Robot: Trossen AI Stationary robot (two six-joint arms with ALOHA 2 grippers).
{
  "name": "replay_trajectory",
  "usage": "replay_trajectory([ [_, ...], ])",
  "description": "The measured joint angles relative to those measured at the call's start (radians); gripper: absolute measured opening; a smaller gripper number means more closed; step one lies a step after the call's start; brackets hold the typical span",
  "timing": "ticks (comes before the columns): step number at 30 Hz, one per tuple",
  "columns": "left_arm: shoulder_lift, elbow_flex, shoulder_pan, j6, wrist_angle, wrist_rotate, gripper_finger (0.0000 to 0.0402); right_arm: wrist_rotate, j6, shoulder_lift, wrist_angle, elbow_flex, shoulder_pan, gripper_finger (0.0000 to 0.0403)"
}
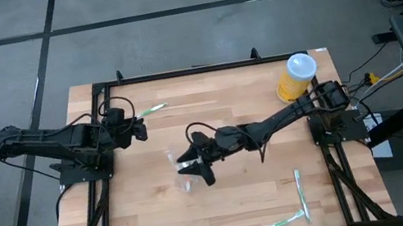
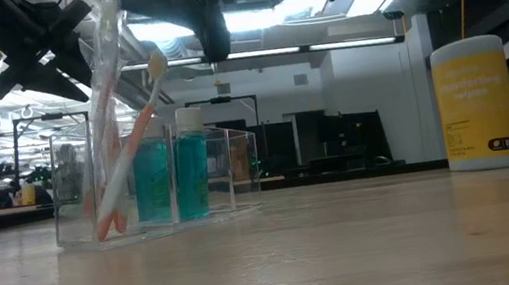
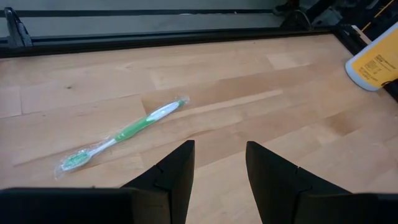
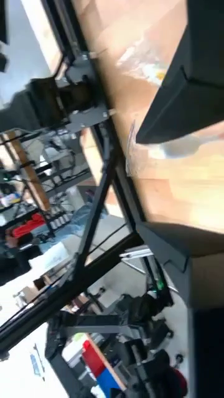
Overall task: Pick & Place toothbrushing station
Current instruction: Put the orange toothbrush into the transparent organizer, then put the top left green toothbrush into the transparent organizer
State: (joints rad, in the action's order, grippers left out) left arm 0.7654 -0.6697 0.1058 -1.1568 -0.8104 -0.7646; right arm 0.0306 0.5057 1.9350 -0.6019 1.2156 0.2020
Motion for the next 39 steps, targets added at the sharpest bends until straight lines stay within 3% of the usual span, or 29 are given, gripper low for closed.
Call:
replay_trajectory([
  [6,0.0,0.0,0.0,0.047,0.007,0.016,0.0141,-0.05,0.017,-0.001,-0.069,0.002,0.01,0.0248],
  [11,0.0,0.0,-0.001,0.053,0.007,0.014,0.0141,-0.029,0.037,0.0,-0.014,0.002,0.013,0.0245],
  [15,0.0,0.0,-0.006,0.078,0.007,0.02,0.0141,-0.052,0.031,-0.018,-0.105,0.002,0.017,0.0237],
  [19,0.022,0.0,-0.07,0.077,-0.034,0.098,0.0141,-0.107,-0.011,-0.067,-0.182,0.002,0.014,0.023],
  [24,0.072,0.0,-0.249,-0.107,-0.059,0.261,0.0141,-0.128,-0.06,-0.151,-0.18,0.002,0.014,0.0223],
  [28,0.125,0.0,-0.373,-0.179,0.024,0.341,0.0141,-0.128,-0.088,-0.207,-0.132,0.002,0.013,0.0219],
  [31,0.161,0.0,-0.451,-0.281,0.095,0.336,0.0141,-0.128,-0.095,-0.235,-0.115,0.002,0.013,0.0217],
  [35,0.201,0.0,-0.539,-0.607,0.111,0.303,0.0141,-0.122,-0.099,-0.271,-0.105,0.002,0.013,0.0217],
  [39,0.254,0.0,-0.561,-0.866,0.111,0.255,0.0141,-0.095,-0.102,-0.307,-0.093,0.002,0.016,0.0216],
])
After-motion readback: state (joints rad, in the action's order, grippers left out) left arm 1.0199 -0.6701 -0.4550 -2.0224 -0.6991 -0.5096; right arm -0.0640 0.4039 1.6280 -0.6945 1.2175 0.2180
